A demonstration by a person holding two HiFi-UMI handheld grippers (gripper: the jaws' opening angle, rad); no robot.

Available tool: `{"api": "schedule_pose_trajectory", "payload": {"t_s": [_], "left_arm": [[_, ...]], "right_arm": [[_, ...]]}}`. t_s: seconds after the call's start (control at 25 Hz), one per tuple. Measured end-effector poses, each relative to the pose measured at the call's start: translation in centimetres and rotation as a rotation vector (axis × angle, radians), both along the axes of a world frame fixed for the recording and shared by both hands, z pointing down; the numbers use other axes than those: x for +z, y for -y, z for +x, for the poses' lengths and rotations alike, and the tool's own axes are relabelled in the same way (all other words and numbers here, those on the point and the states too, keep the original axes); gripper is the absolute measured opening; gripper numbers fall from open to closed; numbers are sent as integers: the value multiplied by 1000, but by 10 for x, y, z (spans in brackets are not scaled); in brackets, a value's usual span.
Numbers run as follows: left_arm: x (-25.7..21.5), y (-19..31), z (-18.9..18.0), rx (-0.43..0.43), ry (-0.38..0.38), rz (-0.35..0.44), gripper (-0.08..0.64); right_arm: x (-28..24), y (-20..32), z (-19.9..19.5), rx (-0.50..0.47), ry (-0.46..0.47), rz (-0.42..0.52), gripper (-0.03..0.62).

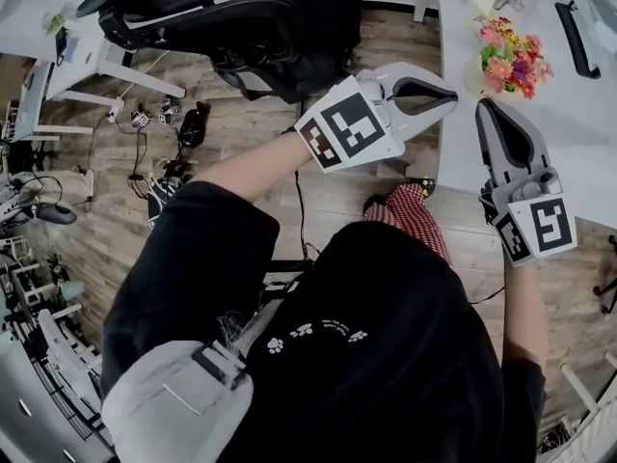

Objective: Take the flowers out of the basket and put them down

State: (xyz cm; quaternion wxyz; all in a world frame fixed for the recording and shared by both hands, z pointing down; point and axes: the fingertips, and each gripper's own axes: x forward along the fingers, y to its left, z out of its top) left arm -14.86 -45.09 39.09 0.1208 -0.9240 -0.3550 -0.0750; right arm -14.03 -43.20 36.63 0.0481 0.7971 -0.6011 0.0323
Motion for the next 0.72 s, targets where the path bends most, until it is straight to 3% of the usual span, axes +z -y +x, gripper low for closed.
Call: {"api": "schedule_pose_trajectory", "payload": {"t_s": [0.72], "left_arm": [[-6, 12, 0, -16, -18, -25, 6]], "right_arm": [[-2, 11, -13, -23, -25, -32, 17]]}}
